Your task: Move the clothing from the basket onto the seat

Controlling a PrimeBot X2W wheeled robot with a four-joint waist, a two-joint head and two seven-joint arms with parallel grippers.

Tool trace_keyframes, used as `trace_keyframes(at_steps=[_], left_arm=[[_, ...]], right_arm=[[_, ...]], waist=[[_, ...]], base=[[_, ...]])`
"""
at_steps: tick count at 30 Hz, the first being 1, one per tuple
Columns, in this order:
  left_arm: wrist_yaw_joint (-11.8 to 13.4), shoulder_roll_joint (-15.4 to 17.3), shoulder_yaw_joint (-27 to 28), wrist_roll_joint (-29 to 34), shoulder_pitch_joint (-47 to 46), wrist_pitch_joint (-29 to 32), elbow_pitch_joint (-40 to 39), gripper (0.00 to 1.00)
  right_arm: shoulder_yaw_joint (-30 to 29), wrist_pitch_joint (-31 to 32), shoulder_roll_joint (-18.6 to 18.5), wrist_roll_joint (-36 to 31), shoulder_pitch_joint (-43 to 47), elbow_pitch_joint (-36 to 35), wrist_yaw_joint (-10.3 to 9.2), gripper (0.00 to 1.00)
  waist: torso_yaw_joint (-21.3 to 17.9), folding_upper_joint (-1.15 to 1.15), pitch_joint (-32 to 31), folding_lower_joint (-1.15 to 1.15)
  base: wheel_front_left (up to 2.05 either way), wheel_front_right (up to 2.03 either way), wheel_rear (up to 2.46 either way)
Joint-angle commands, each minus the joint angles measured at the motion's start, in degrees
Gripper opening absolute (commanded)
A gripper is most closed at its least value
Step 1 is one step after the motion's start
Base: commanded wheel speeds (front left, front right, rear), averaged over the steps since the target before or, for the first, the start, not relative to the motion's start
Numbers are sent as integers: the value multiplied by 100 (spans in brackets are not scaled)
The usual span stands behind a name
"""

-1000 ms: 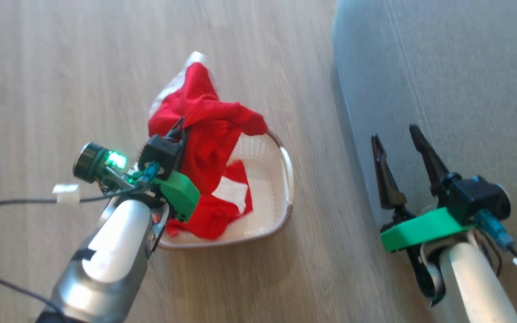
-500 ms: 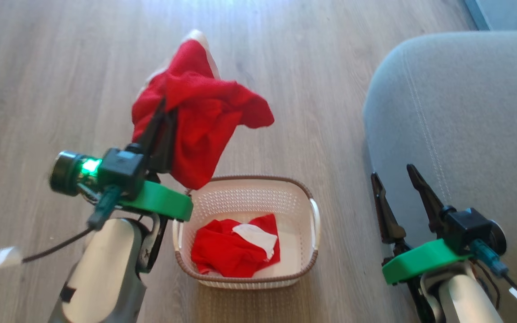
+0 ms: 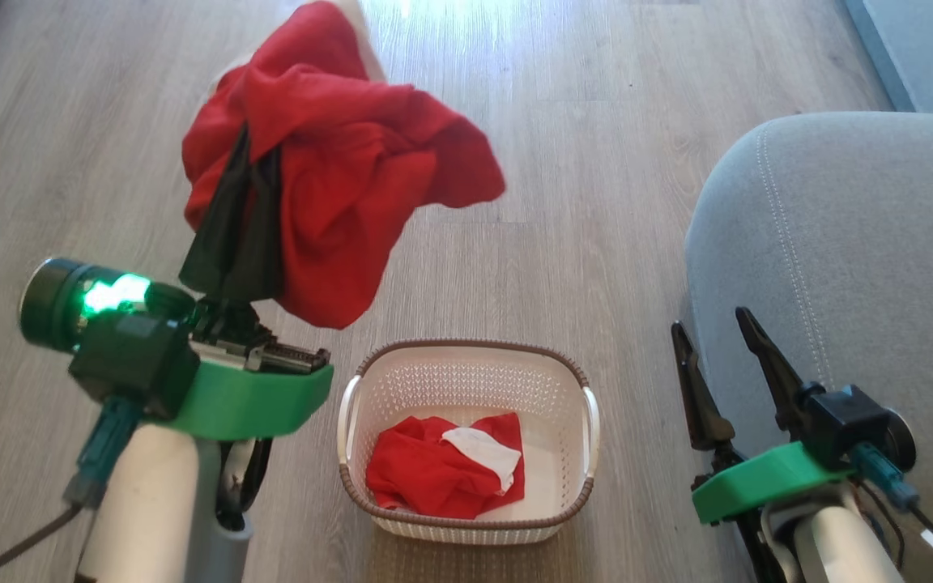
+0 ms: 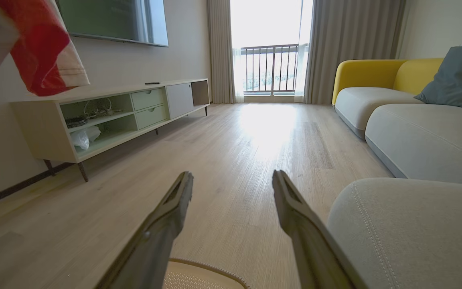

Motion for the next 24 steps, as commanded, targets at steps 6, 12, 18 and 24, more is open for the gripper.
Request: trace_keyframes(at_steps=[6, 12, 18, 24], left_arm=[[-402, -31, -112, 216, 28, -28, -426, 0], [-640, -49, -482, 228, 173, -28, -335, 0], [-829, 57, -891, 130, 268, -28, -79, 0], [-882, 120, -1129, 5, 269, -28, 37, 0]], right_arm=[[77, -52, 6, 22, 14, -191, -1, 100], [130, -52, 6, 8, -23, -223, -1, 100], [191, -52, 6, -20, -42, -227, -1, 100], [234, -52, 6, -67, -33, -231, -1, 100]], waist=[[10, 0, -36, 1], [-44, 0, -31, 1], [-82, 0, 21, 1], [-87, 0, 64, 1]], base=[[0, 0, 0], [0, 0, 0], [0, 0, 0], [0, 0, 0]])
